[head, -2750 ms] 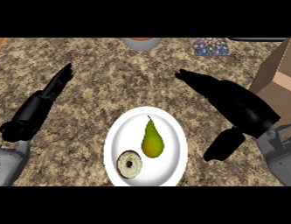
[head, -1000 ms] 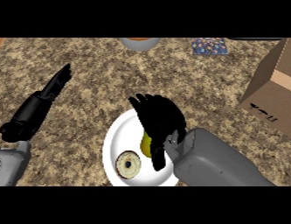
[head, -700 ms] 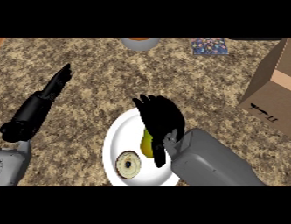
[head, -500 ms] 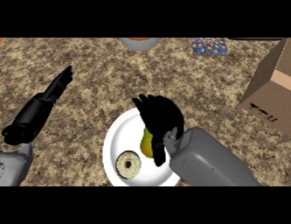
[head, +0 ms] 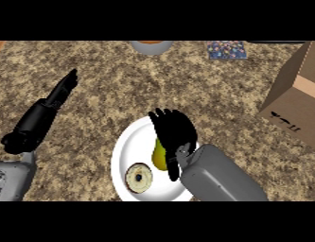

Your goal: Pick the pear from the plate and place it in the cardboard box

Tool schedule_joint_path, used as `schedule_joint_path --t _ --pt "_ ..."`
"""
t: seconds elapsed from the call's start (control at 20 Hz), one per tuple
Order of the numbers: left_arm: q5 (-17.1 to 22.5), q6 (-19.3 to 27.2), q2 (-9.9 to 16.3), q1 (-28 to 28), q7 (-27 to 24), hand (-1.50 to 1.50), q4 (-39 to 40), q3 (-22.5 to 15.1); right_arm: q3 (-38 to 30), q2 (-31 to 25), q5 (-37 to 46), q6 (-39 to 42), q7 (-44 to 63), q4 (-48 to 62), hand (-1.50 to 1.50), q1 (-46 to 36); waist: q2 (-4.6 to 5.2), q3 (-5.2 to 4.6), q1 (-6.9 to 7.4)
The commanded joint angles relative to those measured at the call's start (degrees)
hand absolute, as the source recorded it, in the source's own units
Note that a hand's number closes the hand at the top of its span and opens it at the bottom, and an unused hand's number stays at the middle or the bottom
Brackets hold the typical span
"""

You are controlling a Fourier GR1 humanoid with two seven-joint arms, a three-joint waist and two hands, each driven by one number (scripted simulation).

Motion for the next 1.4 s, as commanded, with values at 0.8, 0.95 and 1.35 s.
schedule_joint_path --t 0.8,0.95,1.35 --pt "-1.7 -4.3 -1.4 2.5 2.4 0.0 -5.3 2.0 2.3 1.6 13.0 -16.1 -21.3 13.5 1.5 0.1 0.0 0.02 0.61" --pt "-4.6 -1.5 -4.4 -1.8 1.8 0.0 0.5 1.4 1.2 1.3 16.8 -17.0 -24.5 12.6 1.5 1.2 0.05 0.01 -0.04" --pt "-1.7 -4.3 -2.0 1.8 2.1 0.0 -2.3 4.2 2.2 -18.7 12.4 -20.5 -40.6 -14.4 1.5 18.5 -0.35 0.04 -1.69"
